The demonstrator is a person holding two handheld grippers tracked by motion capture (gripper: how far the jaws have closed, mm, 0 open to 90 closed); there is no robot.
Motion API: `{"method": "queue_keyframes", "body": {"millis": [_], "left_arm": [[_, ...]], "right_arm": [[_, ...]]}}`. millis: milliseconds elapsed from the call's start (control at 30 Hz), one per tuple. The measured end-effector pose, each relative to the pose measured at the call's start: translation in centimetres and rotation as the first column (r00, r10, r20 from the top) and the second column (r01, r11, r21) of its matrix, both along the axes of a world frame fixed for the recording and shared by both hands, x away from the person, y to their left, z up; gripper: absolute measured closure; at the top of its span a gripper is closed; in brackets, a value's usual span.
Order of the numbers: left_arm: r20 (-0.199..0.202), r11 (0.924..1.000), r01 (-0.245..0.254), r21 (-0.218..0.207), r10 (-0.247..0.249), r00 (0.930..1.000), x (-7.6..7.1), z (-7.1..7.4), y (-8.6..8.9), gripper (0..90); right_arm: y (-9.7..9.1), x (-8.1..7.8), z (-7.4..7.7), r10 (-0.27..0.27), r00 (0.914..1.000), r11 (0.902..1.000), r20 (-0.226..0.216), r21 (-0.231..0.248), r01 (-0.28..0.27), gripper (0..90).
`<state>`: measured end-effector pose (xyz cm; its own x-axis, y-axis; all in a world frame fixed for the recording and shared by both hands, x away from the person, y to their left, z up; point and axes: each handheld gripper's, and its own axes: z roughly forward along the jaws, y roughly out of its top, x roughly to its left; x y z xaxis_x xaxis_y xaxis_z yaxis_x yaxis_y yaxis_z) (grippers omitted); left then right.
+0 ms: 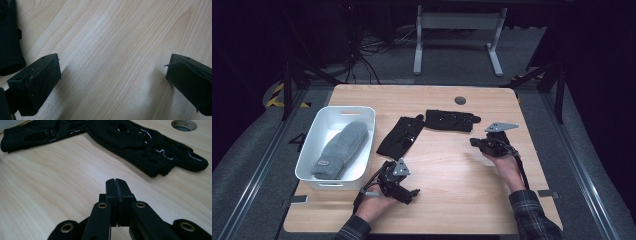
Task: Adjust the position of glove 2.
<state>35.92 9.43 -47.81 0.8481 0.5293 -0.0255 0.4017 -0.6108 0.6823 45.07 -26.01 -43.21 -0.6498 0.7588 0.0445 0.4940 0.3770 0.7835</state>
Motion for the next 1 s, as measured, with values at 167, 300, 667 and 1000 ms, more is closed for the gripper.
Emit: {"method": "queue_keyframes", "body": {"millis": [167, 300, 667, 1000], "left_arm": [[0.004, 1.0000, 0.000, -0.002, 0.001, 1.0000, 0.0, 0.0, 0.0, 0.2], [0.003, 1.0000, 0.000, -0.003, 0.000, 1.0000, 0.0, 0.0, 0.0, 0.2], [0.005, 1.0000, -0.006, -0.002, 0.006, 1.0000, -0.1, 0.0, 0.0, 0.2], [0.005, 1.0000, -0.006, -0.001, 0.006, 1.0000, -0.1, 0.0, 0.0, 0.2]], "right_arm": [[1.6, 2.4, 0.8, -0.003, 0.9996, 1.0000, 0.028, 0.006, 0.003, 90.0], [2.5, 4.2, 1.4, -0.023, 0.9988, 0.9996, 0.043, 0.016, 0.022, 90.0], [3.7, 8.2, -0.6, -0.077, 0.9969, 0.9966, 0.017, -0.029, 0.078, 90.0], [3.6, 8.8, -2.6, -0.100, 0.9949, 0.9927, -0.014, -0.070, 0.098, 90.0]]}}
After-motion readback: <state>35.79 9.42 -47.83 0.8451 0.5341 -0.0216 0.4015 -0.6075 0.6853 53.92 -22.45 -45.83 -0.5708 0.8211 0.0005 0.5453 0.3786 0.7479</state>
